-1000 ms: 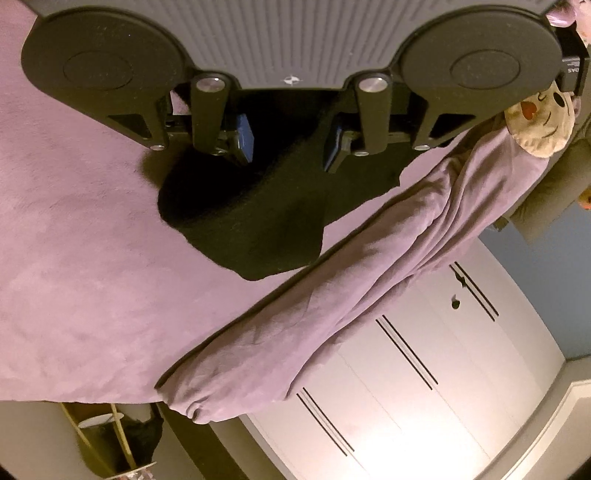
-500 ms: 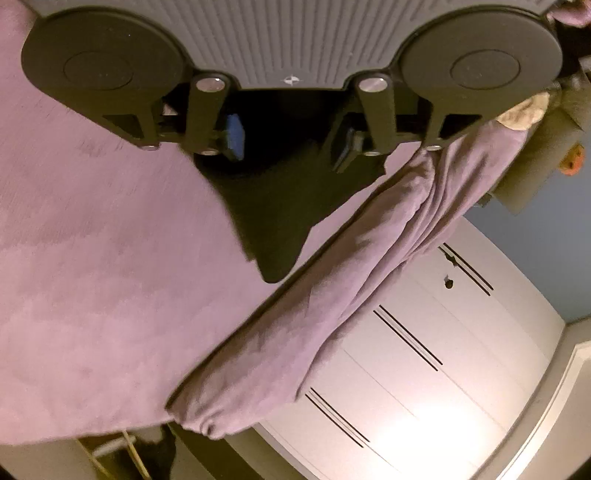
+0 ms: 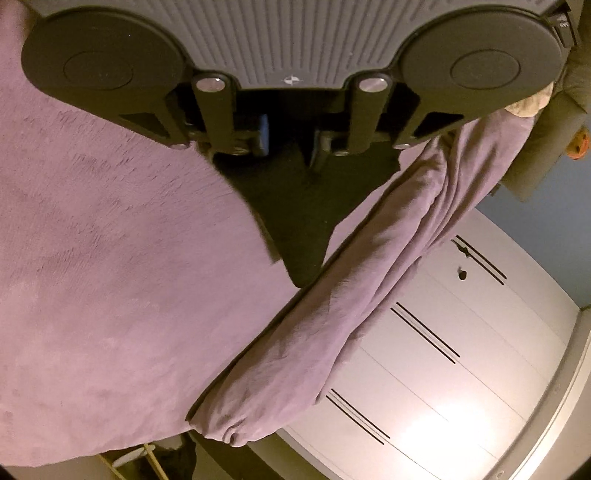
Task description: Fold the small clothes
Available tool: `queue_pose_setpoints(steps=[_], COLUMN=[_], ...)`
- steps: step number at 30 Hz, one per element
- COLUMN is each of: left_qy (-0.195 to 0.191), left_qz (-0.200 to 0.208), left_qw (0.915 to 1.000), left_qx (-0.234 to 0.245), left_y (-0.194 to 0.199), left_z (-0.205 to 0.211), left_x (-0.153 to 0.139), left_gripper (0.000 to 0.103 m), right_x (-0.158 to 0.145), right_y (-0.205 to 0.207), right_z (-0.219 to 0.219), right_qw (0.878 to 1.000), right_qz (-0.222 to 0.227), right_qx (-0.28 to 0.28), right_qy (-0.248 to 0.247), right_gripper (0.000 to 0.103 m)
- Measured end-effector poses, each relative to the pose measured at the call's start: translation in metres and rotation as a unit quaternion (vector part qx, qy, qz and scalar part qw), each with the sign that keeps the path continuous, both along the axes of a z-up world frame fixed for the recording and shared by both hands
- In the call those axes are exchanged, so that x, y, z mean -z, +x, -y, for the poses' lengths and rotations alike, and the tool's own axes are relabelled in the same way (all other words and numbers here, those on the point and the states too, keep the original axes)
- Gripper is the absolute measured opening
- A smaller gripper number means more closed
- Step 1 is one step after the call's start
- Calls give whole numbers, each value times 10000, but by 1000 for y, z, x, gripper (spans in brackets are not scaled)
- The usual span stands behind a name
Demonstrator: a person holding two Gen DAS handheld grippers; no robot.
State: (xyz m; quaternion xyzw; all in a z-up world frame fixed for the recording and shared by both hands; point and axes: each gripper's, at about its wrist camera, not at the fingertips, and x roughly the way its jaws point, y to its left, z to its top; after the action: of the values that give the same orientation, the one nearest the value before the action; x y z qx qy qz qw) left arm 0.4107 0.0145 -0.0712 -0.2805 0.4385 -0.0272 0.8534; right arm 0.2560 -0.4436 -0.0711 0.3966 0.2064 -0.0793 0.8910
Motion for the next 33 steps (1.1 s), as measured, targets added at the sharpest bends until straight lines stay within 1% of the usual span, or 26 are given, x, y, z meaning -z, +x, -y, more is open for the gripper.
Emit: queue_pose_setpoints(steps=[2, 3, 4, 8, 11, 12, 14, 15, 17, 18, 19, 20, 21, 22, 23, 25, 26, 28, 30, 32, 33], left_qy=[-64, -81, -77, 58, 100, 204, 627, 790, 1110, 1324, 1403, 1344, 1221, 1110, 1085, 1210, 1322, 1425, 1429, 1299, 1209], left_qz=[102, 183, 300, 761, 928, 988, 1048, 954, 608, 447, 414, 442, 468, 556, 700, 924, 976, 1066, 964, 762, 643], left_qw=[9999, 9998, 9995, 9970, 9955, 9947, 9923, 9921, 9917, 9901, 9892, 9899, 9914, 9921, 9910, 9866, 9833, 9756, 9667, 9577, 9537], left_qx=[9, 15, 29, 150, 175, 177, 198, 202, 206, 133, 52, -27, -89, -195, -339, -583, -783, -1288, -1890, -2452, -2677], left_y=[-1, -2, -3, -10, -12, -13, -13, -11, -9, -10, -15, -21, -26, -35, -45, -63, -72, -90, -102, -111, -113], left_z=[-2, -3, -3, 0, -1, 0, 2, 3, 2, 0, -5, -14, -24, -38, -52, -83, -103, -147, -198, -247, -270], left_x=[-2, -5, -9, -28, -38, -41, -39, -35, -22, -18, -17, -18, -21, -27, -33, -44, -50, -58, -57, -49, -44], left_gripper=[14, 13, 13, 12, 12, 12, 12, 13, 15, 18, 22, 38, 60, 68, 75, 80, 84, 86, 87, 86, 84], right_x=[-3, -5, -7, -11, -14, -13, -10, -8, -6, -6, -5, -4, -4, -4, -3, -2, -1, 0, 1, 3, 4], right_y=[1, 1, 1, 3, 6, 7, 10, 12, 15, 15, 15, 15, 15, 15, 15, 14, 13, 13, 13, 12, 12], right_z=[-5, -9, -13, -23, -28, -30, -33, -35, -39, -40, -40, -40, -39, -39, -39, -39, -39, -41, -41, -41, -41], right_qw=[9996, 9989, 9980, 9956, 9938, 9933, 9917, 9905, 9879, 9876, 9876, 9878, 9883, 9887, 9889, 9889, 9888, 9889, 9892, 9897, 9901], right_qz=[-33, -34, -15, 26, 34, -10, -175, -254, -335, -345, -338, -332, -322, -313, -302, -286, -281, -272, -251, -225, -207], right_qx=[-39, -71, -107, -242, -335, -367, -452, -478, -478, -471, -469, -470, -466, -457, -451, -438, -429, -407, -377, -351, -339], right_qy=[-283, -470, -628, -907, -1059, -1095, -1192, -1266, -1434, -1459, -1461, -1446, -1416, -1394, -1383, -1392, -1399, -1406, -1397, -1373, -1350], right_gripper=[17, 17, 17, 17, 17, 17, 17, 17, 17, 17, 17, 18, 18, 18, 18, 18, 19, 19, 20, 20, 21])
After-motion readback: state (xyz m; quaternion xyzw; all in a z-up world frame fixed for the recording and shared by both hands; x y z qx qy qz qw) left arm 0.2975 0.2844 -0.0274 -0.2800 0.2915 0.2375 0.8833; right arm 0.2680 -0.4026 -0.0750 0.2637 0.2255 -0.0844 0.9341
